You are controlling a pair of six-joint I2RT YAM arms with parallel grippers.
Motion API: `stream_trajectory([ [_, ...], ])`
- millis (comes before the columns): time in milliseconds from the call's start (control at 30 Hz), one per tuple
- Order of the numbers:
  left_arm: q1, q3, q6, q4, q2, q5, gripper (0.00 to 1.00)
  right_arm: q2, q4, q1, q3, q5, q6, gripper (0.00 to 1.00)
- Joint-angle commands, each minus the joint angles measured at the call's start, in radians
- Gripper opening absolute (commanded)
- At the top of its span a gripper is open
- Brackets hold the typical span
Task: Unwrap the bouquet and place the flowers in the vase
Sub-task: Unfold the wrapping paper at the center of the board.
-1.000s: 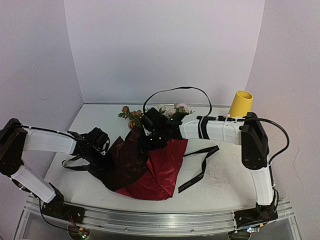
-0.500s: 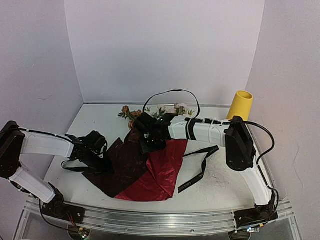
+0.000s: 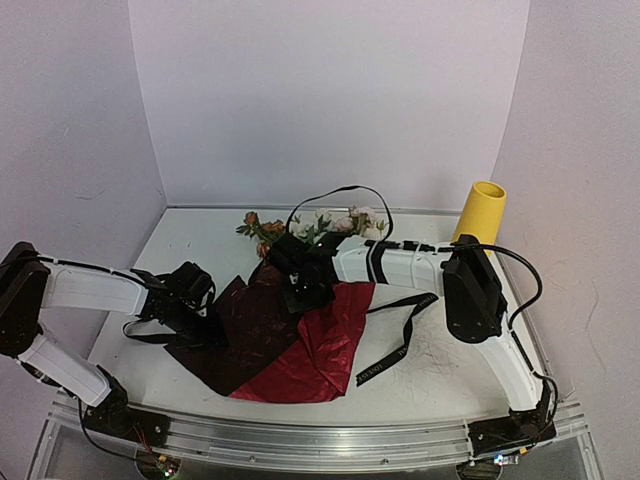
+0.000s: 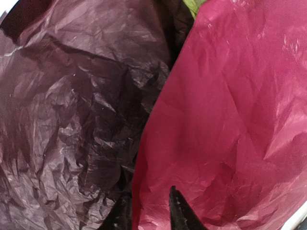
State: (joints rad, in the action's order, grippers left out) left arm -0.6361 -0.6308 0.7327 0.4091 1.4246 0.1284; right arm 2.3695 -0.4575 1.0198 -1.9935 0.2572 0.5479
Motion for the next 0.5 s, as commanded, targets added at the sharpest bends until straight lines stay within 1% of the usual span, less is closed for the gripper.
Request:
stream_trajectory([
  [0,-0.004,0.004,-0.005,0.011,0.005,-0.026,0.41,-0.053,-0.056,0.0,-0.029,0.014,0.004,0.13],
  [67,-0.003,0.0,-0.003,0.011,0.005,-0.027,0.41,-0.087,-0.055,0.001,-0.011,0.03,0.007,0.05],
  [133,-0.004,-0.007,-0.004,0.011,0.007,-0.028,0.41,-0.124,-0.049,0.001,0.015,0.05,0.011,0.0],
  [467,-0.004,-0.051,-0.02,0.012,0.029,-0.029,0.41,-0.333,0.002,0.001,0.201,0.1,0.036,0.0],
])
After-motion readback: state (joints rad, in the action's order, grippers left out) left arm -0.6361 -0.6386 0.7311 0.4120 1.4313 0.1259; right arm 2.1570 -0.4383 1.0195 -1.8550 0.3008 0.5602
